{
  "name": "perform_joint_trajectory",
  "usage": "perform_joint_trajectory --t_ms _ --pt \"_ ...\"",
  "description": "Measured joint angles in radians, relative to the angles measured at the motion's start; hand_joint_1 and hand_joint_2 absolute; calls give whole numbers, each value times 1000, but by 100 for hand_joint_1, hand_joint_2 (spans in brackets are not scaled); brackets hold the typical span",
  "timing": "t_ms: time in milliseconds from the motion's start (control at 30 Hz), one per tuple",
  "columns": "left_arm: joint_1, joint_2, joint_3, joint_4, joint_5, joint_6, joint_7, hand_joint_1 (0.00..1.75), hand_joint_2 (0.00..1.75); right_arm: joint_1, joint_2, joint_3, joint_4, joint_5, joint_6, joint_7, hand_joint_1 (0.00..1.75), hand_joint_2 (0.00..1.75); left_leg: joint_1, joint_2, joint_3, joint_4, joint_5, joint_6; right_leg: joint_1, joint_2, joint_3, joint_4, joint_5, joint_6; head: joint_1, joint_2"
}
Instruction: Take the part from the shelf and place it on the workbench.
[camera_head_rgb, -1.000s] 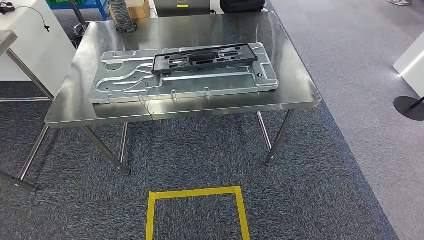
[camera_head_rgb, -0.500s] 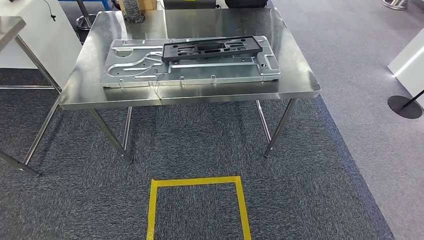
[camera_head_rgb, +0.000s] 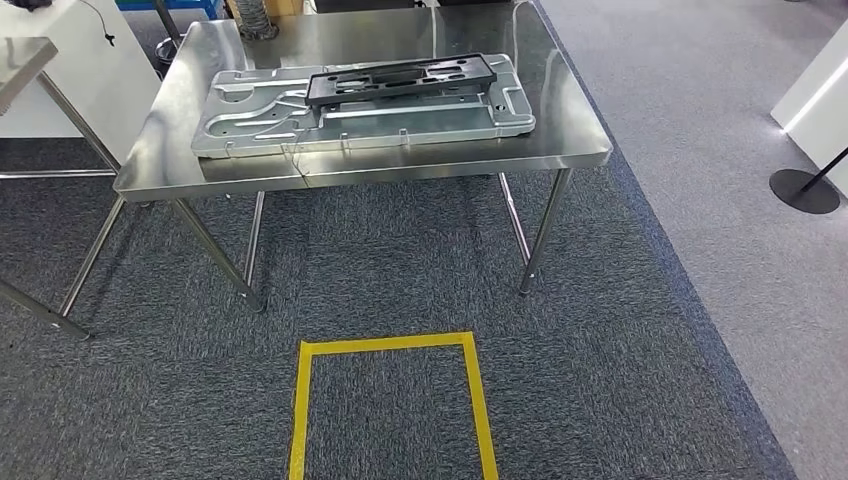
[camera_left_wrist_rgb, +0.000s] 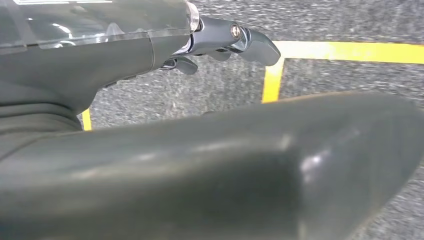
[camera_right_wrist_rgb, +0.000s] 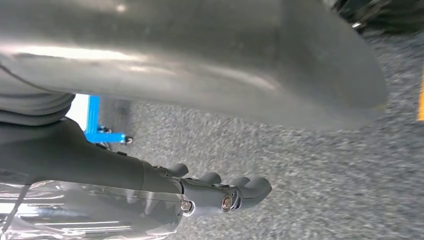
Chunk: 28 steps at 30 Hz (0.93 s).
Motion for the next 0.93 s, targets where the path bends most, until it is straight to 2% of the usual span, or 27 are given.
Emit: perform_joint_trajectory --t_ms 33,67,100,133,167,200,233,267,333,367,400,433,500,533,567,600,667,700,733,800,833,933 --pt "0 0 -3 0 0 0 2 0 0 0 0 0 0 3 -2 4 0 0 0 0 -3 45 -9 0 3 0 -16 4 10 -1 0 0" --pt "0 0 -6 0 0 0 4 0 0 0 0 1 0 5 -2 7 0 0 0 0 10 58 4 1 5 0 -33 9 19 -1 0 0" --pt "-1 0 -9 0 -1 0 6 0 0 1 0 1 0 6 -3 10 0 0 0 0 41 34 30 4 6 1 -50 14 29 1 0 0" --pt "-2 0 -11 0 -1 0 8 0 0 1 0 2 0 6 -2 12 0 0 -1 0 88 -19 55 9 8 1 -66 20 38 3 0 0" --pt "-4 -1 -12 0 -1 0 9 0 0 1 1 2 0 7 -2 12 0 0 -3 -1 145 -93 64 14 10 2 -81 26 45 6 0 0" --pt "-7 -1 -13 0 0 0 10 0 0 1 1 2 0 7 -1 13 0 0 -5 -1 196 -168 58 20 11 2 -92 31 52 11 0 0" --pt "-10 -1 -13 0 2 1 11 0 0 1 2 2 0 5 0 11 0 0 -8 -1 229 -224 46 27 13 1 -99 35 59 16 0 0" --pt "-11 -1 -13 0 5 2 12 0 0 1 2 2 0 3 2 7 0 0 -11 -2 246 -257 36 34 13 0 -104 36 66 22 0 0" --pt "-10 -1 -13 0 13 4 16 0 0 2 2 2 0 -4 9 -6 0 0 -11 1 239 -270 43 49 10 0 -108 38 77 34 0 0" --pt "-8 -2 -13 0 17 6 18 0 0 3 2 2 0 -8 14 -13 0 0 -10 2 234 -272 51 56 8 2 -114 50 66 39 0 0" --pt "-7 -2 -13 0 19 8 19 0 0 4 3 2 1 -12 19 -18 0 0 -8 4 228 -274 60 62 6 4 -126 80 40 45 0 0" --pt "-8 -3 -13 0 21 10 20 0 0 5 4 1 1 -17 23 -23 0 0 -7 6 218 -275 69 66 3 6 -146 132 -1 50 0 0" --pt "-7 -3 -13 0 24 14 24 0 0 6 5 0 2 -25 26 -26 0 87 -9 6 196 -273 86 69 -1 7 -190 265 -85 58 0 0" --pt "-6 -3 -13 0 27 16 27 0 0 6 5 -1 3 -28 26 -27 0 131 -10 6 186 -272 93 68 -3 7 -197 308 -106 61 0 0" --pt "-5 -3 -13 0 29 17 31 0 0 6 5 -2 3 -31 25 -27 0 175 -10 6 176 -270 99 67 -4 7 -185 314 -108 63 0 0" --pt "-4 -3 -13 0 31 18 35 0 0 6 5 -3 3 -32 24 -27 0 175 -9 5 169 -267 104 65 -5 7 -151 277 -92 63 0 0" --pt "-5 -3 -13 0 33 19 42 0 0 4 5 -6 3 -34 20 -27 0 175 -10 5 156 -258 111 59 -5 7 -49 126 -47 58 0 0" --pt "-5 -3 -13 0 34 19 45 0 0 3 5 -7 3 -34 19 -27 0 175 -11 5 152 -253 113 54 -3 8 -11 62 -32 51 0 0" --pt "-6 -3 -13 0 35 20 48 0 0 2 5 -7 3 -34 18 -26 0 175 -12 5 148 -249 116 49 0 8 9 24 -26 44 0 0" --pt "-8 -3 -13 0 37 21 54 0 0 2 5 -9 3 -34 16 -15 0 175 -12 5 145 -250 122 38 5 9 10 12 -23 29 0 0" --pt "-8 -3 -13 0 38 22 57 0 0 2 5 -9 3 -33 14 -4 0 175 -12 5 145 -252 122 38 5 9 9 8 -19 27 0 0" --pt "-8 -2 -14 0 37 26 62 0 0 2 6 -9 3 -29 11 33 0 175 -13 4 143 -260 123 60 5 9 9 -3 -9 22 0 0"
